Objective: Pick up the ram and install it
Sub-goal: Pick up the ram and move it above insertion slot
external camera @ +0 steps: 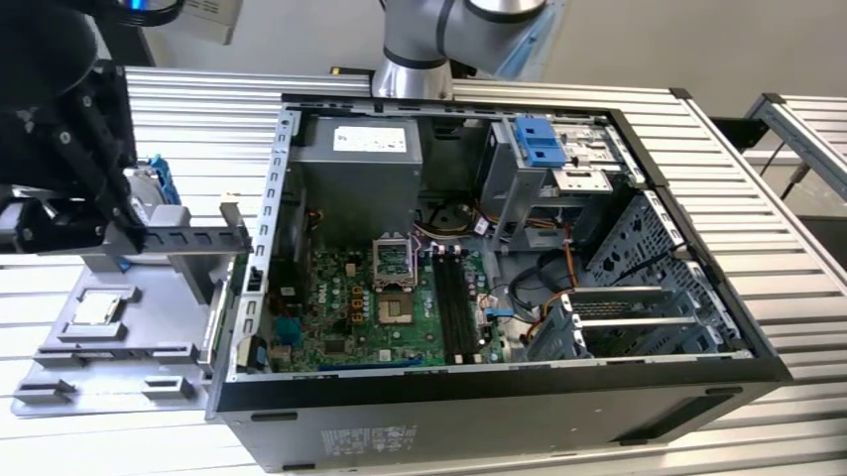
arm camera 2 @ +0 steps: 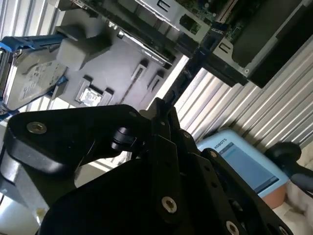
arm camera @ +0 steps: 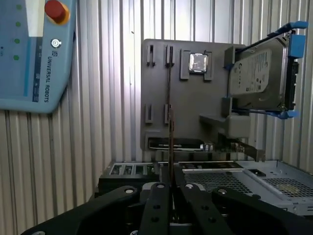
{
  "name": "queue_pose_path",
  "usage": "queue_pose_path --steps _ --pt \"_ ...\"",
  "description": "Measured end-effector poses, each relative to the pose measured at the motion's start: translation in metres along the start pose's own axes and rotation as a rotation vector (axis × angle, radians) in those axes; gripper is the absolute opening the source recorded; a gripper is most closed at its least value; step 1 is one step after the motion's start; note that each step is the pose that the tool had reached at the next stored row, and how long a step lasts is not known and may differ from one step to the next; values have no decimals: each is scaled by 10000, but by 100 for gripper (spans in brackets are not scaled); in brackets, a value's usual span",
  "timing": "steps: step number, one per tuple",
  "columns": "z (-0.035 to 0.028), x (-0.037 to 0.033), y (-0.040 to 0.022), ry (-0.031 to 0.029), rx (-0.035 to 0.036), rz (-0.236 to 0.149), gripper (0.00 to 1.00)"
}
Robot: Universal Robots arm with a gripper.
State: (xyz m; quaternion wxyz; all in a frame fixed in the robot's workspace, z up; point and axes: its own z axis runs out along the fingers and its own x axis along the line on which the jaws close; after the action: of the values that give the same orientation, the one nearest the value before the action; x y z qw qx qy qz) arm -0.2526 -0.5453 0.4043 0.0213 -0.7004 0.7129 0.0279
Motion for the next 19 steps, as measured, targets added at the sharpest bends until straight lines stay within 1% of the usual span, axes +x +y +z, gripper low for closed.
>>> queue_pose_path --steps 4,10,19 --pt "2 -43 -181 -1 0 1 0" --pt "2 -89 -454 0 0 0 0" --pt "2 -136 -862 0 0 1 0"
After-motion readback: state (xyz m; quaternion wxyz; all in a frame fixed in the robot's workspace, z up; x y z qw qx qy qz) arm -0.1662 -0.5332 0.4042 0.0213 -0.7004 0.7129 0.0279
